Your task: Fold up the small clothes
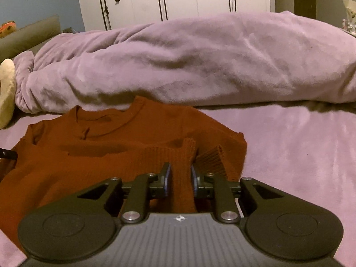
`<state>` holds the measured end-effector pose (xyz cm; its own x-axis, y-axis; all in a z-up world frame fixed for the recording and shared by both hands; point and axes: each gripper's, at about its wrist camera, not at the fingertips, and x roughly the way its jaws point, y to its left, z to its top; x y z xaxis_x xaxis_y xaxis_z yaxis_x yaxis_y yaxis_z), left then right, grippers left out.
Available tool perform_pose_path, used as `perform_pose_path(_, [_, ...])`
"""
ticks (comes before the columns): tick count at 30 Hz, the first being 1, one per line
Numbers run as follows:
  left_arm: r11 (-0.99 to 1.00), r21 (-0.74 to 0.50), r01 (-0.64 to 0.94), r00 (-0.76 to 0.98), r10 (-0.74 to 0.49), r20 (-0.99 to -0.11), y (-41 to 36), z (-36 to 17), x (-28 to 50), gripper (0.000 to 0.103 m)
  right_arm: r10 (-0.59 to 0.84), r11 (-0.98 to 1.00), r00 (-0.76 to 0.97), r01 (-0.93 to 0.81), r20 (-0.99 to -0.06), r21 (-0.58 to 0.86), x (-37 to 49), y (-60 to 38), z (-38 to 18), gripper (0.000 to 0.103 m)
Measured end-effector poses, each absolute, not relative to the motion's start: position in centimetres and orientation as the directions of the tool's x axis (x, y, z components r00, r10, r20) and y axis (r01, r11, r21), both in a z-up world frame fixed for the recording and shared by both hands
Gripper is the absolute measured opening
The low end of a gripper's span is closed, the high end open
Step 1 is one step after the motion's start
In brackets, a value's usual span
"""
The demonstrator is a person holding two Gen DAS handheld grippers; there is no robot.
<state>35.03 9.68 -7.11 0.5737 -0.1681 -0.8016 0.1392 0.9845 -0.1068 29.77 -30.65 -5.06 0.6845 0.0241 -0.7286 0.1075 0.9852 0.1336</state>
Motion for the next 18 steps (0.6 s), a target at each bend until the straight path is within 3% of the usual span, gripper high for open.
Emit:
perform_pose_path(3, [0.983, -0.108, 0.147, 0.559, -0.173, -0.811, 9.0, -7.1, 35.0, 0.042, 0.037, 0.977, 0.696, 0.125, -0.717, 0.172, 30.0, -30.9, -5.1, 0.018])
perform_pose_path(5, [0.983, -0.1, 0.151, 0.566, -0.169, -0.806, 8.7, -6.9, 34.6, 0.014, 0.023, 0.981, 0.706, 0.119, -0.708, 0.151, 29.7, -30.6, -4.9, 0.015])
perform_pose_path(7, [0.985, -0.077, 0.155, 0.582, -0.154, -0.799, 8.4, -6.7, 34.3, 0.011, 0.036, 0.986, 0.719, 0.086, -0.694, 0.14, 29.3, -30.4, -4.5, 0.007])
perform_pose_path(12, [0.988, -0.047, 0.147, 0.666, -0.134, -0.734, 8.7, -4.1, 32.6, 0.009, 0.015, 0.993, 0.744, 0.065, -0.668, 0.095, 28.9, -29.7, -3.4, 0.006])
perform_pose_path(18, [0.989, -0.073, 0.126, 0.773, -0.144, -0.618, 9.3, 1.5, 32.2, 0.009, -0.044, 0.997, 0.828, 0.073, -0.56, 0.029, 28.5, -29.5, -0.3, 0.005])
